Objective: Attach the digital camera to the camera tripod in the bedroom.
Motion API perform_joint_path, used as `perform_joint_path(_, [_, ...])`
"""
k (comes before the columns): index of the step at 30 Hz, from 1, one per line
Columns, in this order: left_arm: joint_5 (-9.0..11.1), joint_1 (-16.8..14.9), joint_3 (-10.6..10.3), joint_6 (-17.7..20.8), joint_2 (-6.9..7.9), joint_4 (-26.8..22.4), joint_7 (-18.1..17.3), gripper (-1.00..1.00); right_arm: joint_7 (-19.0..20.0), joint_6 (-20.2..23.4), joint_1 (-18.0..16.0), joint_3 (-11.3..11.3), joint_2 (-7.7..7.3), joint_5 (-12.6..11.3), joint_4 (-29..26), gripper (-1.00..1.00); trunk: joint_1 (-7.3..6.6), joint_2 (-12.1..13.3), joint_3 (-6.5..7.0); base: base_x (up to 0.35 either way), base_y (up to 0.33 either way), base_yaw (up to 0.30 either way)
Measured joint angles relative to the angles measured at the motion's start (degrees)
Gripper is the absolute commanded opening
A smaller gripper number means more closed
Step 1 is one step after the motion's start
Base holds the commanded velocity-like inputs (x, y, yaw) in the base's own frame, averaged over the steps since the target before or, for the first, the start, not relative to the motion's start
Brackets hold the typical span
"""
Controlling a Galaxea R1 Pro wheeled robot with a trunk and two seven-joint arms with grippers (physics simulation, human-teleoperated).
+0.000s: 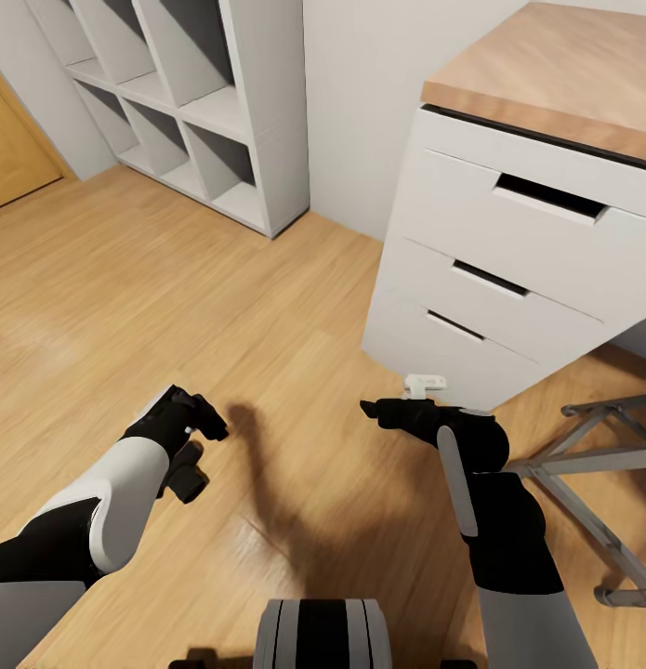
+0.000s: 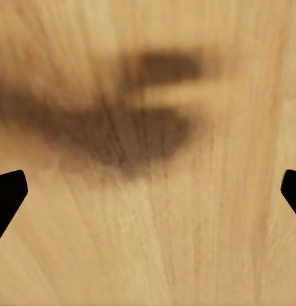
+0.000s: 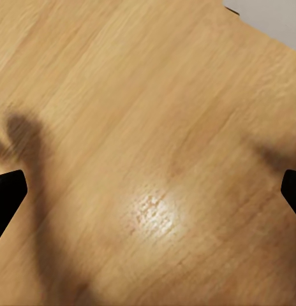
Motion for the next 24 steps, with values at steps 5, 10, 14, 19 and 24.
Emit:
perform_joint_path(5, [0.0,0.01,0.0,0.0,0.02,0.0,-0.02,1.0,0.0,0.0,0.0,0.0,0.0,0.0,0.0,1.0,0.0,0.0,-0.43,0.0,0.0,0.0])
perform_joint_path(10, [-0.05,0.03,0.0,-0.03,0.11,0.0,-0.05,1.0,0.0,0.0,-0.04,0.0,0.0,0.0,0.0,1.0,0.0,0.0,-0.87,0.0,0.0,0.0])
perform_joint_path(14, [-0.12,0.05,0.07,-0.03,0.26,-0.01,-0.04,1.0,0.0,0.0,-0.07,0.0,-0.01,0.0,0.0,1.0,0.0,0.0,-1.22,0.0,0.0,0.0])
perform_joint_path(19, [-0.11,0.08,0.06,-0.04,0.53,0.0,-0.01,1.0,0.0,0.0,-0.08,0.0,-0.01,0.0,0.0,1.0,0.0,0.0,-1.66,0.0,0.0,0.0])
perform_joint_path(24, [-0.1,0.08,0.05,-0.06,0.66,0.01,0.1,1.0,-0.01,0.0,-0.08,0.0,-0.01,0.0,0.0,1.0,0.0,0.0,-2.1,0.0,0.0,0.0])
